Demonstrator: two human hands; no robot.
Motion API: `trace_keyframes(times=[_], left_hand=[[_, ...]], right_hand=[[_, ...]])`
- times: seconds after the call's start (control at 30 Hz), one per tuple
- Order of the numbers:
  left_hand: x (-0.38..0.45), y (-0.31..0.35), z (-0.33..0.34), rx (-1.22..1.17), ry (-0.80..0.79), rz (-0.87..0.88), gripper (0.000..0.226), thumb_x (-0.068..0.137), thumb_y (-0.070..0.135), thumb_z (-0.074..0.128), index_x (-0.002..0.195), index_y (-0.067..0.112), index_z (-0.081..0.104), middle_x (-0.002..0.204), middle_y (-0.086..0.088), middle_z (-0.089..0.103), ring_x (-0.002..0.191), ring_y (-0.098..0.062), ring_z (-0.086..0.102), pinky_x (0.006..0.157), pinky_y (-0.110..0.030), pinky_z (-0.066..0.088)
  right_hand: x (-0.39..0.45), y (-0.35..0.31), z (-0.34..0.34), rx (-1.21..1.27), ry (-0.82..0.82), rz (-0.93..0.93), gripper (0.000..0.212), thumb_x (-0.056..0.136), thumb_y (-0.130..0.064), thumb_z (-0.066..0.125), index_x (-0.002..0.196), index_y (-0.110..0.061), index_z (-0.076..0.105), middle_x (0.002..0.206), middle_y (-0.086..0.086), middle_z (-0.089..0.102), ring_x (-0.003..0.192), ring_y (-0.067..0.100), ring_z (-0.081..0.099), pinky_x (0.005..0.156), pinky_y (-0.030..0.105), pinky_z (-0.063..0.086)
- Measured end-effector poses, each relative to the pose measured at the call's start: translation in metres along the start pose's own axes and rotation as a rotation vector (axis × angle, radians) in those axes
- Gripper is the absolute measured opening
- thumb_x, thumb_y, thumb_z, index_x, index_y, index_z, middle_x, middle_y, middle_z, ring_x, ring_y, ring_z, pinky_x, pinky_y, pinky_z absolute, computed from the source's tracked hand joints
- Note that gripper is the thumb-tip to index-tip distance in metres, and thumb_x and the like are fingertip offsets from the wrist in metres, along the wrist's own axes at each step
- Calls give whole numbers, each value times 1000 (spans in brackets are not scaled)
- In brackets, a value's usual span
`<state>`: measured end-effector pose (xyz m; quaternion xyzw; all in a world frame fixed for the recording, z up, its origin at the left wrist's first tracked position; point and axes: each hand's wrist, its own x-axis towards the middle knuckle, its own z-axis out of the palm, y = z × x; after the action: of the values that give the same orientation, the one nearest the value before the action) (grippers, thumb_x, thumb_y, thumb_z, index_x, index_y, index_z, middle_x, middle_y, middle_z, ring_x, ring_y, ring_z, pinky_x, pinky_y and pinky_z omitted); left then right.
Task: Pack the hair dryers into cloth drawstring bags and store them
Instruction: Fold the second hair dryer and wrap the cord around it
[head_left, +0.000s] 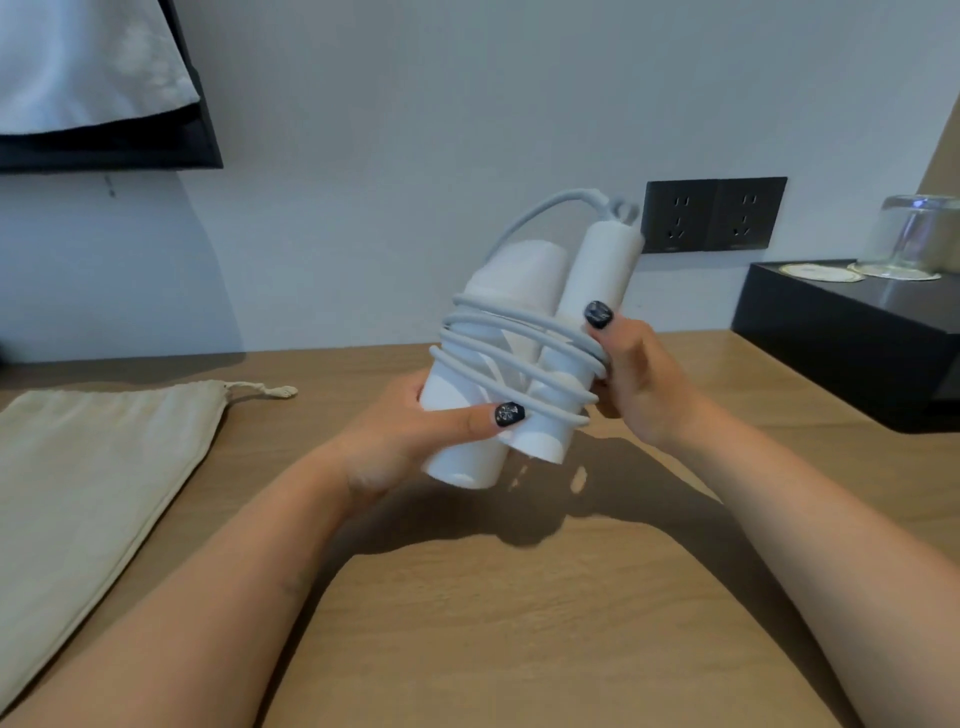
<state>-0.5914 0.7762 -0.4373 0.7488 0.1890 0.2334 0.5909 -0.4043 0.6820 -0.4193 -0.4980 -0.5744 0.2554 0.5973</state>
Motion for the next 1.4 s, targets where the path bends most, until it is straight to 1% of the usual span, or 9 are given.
trace_keyframes(times=[0.13,0.37,0.57,0.83,0.97,1.1,1.23,1.33,1.4], left_hand=[[1,0,-2,190,235,-31,65,53,39,91,110,27,63,100,5,71,83,-4,68,65,-20,52],[8,-3,6,280,425,-19,44,65,31,87,99,30,59,94,11,66,83,-5,63,63,-21,48],[6,-4,6,626,560,7,62,60,49,85,109,28,54,94,15,58,83,-3,56,59,-21,43],[5,-4,13,899,645,148,72,59,67,74,121,38,49,101,13,64,89,-16,62,70,-38,56],[7,-3,18,1125,691,241,73,68,67,67,129,35,45,107,9,64,95,-22,62,67,-37,51],[8,-5,20,1327,695,335,78,71,60,70,136,24,45,104,1,61,93,-24,58,58,-31,38],[9,-3,17,1176,642,358,74,65,57,75,130,32,49,108,9,60,99,-19,55,65,-33,45],[10,-4,17,739,530,337,84,60,46,86,133,30,47,120,11,52,108,-11,52,83,-29,46],[10,-3,16,444,446,164,102,54,53,83,142,33,35,130,11,45,110,-5,51,84,-26,48]], right_hand=[[5,7,-1,-241,38,100,36,100,-34,43,72,-12,47,49,-4,36,38,6,30,41,21,26],[10,16,-1,-398,111,181,55,98,-51,40,51,-21,42,37,-12,36,35,6,32,49,27,27],[4,10,11,-542,146,234,57,101,-50,31,54,-20,42,50,-4,40,47,14,37,52,30,27],[-6,-6,25,-148,101,456,52,81,-78,36,92,-30,52,75,-8,45,63,11,40,54,27,35],[-8,0,32,-89,87,525,91,61,-87,41,121,-19,52,91,-1,52,69,15,47,63,31,41],[-7,6,34,-18,106,533,101,52,-94,49,117,-17,56,93,3,57,72,18,51,67,33,43],[0,12,28,-24,179,452,96,46,-94,49,105,-20,63,85,1,60,68,19,52,69,38,42],[2,13,17,-36,209,372,83,49,-89,51,91,-18,63,77,0,58,60,16,50,66,36,41],[3,13,9,-54,195,304,75,53,-84,50,85,-16,60,71,0,54,56,13,49,63,33,40]])
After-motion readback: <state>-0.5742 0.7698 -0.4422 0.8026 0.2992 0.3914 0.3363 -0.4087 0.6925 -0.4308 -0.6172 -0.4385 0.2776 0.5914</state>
